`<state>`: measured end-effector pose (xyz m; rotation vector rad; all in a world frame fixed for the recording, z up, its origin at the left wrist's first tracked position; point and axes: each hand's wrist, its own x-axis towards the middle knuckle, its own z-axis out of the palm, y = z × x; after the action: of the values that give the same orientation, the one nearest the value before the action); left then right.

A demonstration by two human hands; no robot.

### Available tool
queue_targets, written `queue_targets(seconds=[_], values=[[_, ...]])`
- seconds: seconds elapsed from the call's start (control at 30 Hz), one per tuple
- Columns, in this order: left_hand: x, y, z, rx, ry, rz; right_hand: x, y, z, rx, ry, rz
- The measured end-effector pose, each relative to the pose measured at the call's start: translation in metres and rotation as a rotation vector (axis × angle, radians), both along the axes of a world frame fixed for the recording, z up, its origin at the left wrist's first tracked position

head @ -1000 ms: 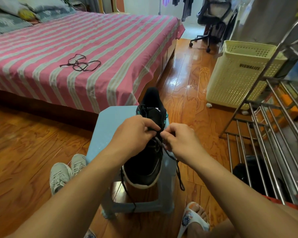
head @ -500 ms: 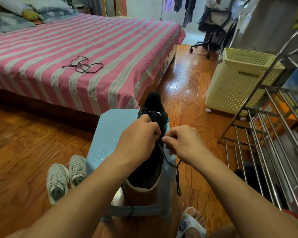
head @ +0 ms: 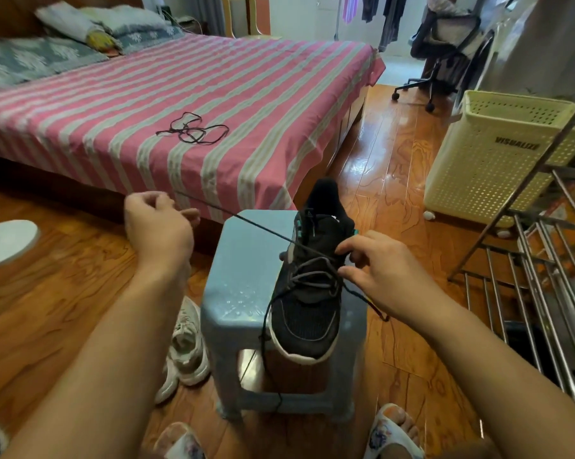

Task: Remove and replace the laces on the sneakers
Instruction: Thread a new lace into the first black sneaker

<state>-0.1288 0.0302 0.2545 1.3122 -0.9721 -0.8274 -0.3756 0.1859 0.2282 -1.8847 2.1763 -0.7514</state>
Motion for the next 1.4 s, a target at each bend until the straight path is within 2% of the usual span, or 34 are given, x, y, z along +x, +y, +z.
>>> queue_targets(seconds=[0.03, 0.07, 0.1, 0.17, 0.2, 0.23, 0.3, 0.37, 0.53, 0.7, 0.83, 0.93, 1.03, 1.1, 1.13, 1.2, 1.23, 1.33, 1.37, 1.4], values=[[0.012, -0.007, -0.002, 0.092, 0.168, 0.075, 0.001, 0.000, 0.000, 0.003, -0.009, 0.003], [0.021, -0.012, -0.008, 0.186, 0.211, 0.116, 0.002, 0.000, 0.001, 0.003, -0.016, 0.006], [0.026, -0.016, -0.016, 0.275, 0.083, 0.116, 0.003, 0.000, 0.002, 0.006, -0.018, 0.008], [0.027, -0.014, -0.031, 0.332, -0.474, -0.040, 0.004, -0.002, 0.002, 0.022, 0.001, 0.007], [0.020, -0.006, -0.033, 0.238, -0.676, -0.163, 0.005, -0.002, 0.003, 0.031, 0.007, 0.004], [0.009, 0.002, -0.034, 0.104, -0.770, -0.333, 0.006, -0.003, 0.003, 0.036, 0.005, 0.000], [-0.017, 0.024, -0.033, -0.103, -0.778, -0.699, 0.007, -0.004, 0.003, 0.040, -0.012, -0.003], [-0.038, 0.043, -0.039, -0.180, -0.811, -0.883, 0.007, -0.004, 0.003, 0.043, -0.026, -0.001], [-0.042, 0.044, -0.043, -0.317, -0.878, -0.792, 0.006, 0.003, 0.006, 0.075, -0.017, 0.004], [-0.017, 0.020, -0.035, -0.342, -1.156, -0.529, 0.003, 0.006, 0.005, 0.118, 0.038, -0.014], [0.028, -0.016, -0.028, -0.108, -1.030, -0.059, 0.001, 0.005, 0.007, 0.119, 0.029, -0.022], [0.058, -0.029, -0.034, 0.177, -0.793, 0.127, 0.001, 0.005, 0.009, 0.084, -0.007, -0.008], [0.073, -0.036, -0.040, 0.272, -0.333, 0.280, 0.001, 0.004, 0.010, 0.096, -0.051, -0.019], [0.075, -0.036, -0.035, 0.275, 0.045, 0.369, 0.003, 0.004, 0.010, 0.116, -0.054, -0.003], [0.075, -0.035, -0.033, 0.248, 0.169, 0.387, 0.005, 0.003, 0.008, 0.130, -0.050, 0.009], [0.068, -0.031, -0.026, 0.174, 0.155, 0.312, 0.008, 0.001, 0.006, 0.136, -0.078, -0.001], [0.060, -0.028, -0.021, 0.113, 0.101, 0.184, 0.009, -0.001, 0.006, 0.104, -0.106, -0.015], [0.017, 0.014, 0.007, -0.105, -0.096, -0.364, 0.017, -0.005, 0.020, -0.105, -0.202, -0.123], [0.001, 0.036, 0.015, -0.166, -0.153, -0.561, 0.019, -0.004, 0.027, -0.146, -0.312, -0.156], [-0.014, 0.059, 0.020, -0.225, -0.199, -0.759, 0.023, -0.002, 0.036, -0.134, -0.501, -0.146]])
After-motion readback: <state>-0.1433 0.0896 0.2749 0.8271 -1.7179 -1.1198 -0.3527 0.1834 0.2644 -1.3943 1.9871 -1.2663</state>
